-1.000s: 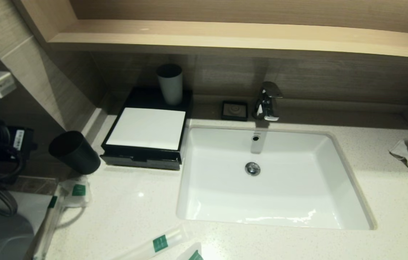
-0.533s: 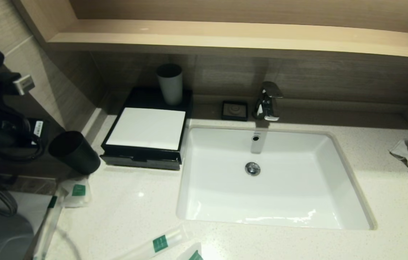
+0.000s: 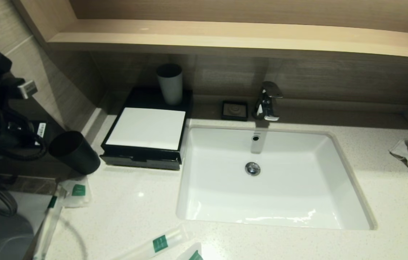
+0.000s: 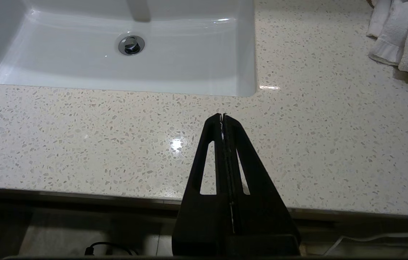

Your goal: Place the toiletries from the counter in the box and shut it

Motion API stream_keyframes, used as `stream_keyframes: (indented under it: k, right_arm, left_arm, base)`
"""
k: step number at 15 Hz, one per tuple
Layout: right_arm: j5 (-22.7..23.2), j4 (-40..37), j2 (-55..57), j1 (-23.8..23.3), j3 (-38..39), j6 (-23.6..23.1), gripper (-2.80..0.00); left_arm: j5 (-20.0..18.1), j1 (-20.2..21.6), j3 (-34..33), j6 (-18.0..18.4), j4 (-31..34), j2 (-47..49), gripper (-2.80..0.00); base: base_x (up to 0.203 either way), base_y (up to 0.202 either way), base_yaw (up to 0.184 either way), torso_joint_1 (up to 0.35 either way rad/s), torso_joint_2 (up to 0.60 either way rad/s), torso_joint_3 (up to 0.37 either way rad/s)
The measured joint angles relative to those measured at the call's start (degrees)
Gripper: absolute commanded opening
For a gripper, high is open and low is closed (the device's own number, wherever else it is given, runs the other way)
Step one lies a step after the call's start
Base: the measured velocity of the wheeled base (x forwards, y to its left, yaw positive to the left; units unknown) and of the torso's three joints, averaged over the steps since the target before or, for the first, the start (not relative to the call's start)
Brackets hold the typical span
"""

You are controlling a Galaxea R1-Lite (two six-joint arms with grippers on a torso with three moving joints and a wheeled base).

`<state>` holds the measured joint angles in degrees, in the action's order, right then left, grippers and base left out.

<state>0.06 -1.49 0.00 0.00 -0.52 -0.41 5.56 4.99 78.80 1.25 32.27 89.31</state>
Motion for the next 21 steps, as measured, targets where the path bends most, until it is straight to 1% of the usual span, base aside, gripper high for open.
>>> stream_keyframes:
  k: [6,10,15,18,21]
  right_arm:
    - [0.0,0.0,0.0,0.0,0.0,0.0,-2.8]
    - [0.0,0.0,0.0,0.0,0.0,0.0,-2.8]
    - [0.0,0.0,0.0,0.0,0.0,0.0,-2.8]
    - [0.0,0.0,0.0,0.0,0.0,0.0,-2.8]
    - [0.0,0.0,0.0,0.0,0.0,0.0,-2.8]
  left_arm:
    - [-0.1,0.4,-0.7,-1.4,0.6,0.0,0.0]
    - [-0.2,1.0,-0.9,-1.6,0.7,0.3,0.0]
    - [-0.8,2.4,-1.2,-2.9,0.5,2.6,0.0]
    - [-1.5,2.5,-0.9,-4.8,-0.1,4.1,0.0]
    - [-1.6,2.8,-0.5,-4.9,-0.4,5.5,0.0]
  base:
    - [0.0,0.0,0.0,0.0,0.0,0.0]
    - [0.0,0.0,0.0,0.0,0.0,0.0]
    - [0.0,0.0,0.0,0.0,0.0,0.0]
    - [0.0,0.0,0.0,0.0,0.0,0.0]
    - [0.0,0.0,0.0,0.0,0.0,0.0]
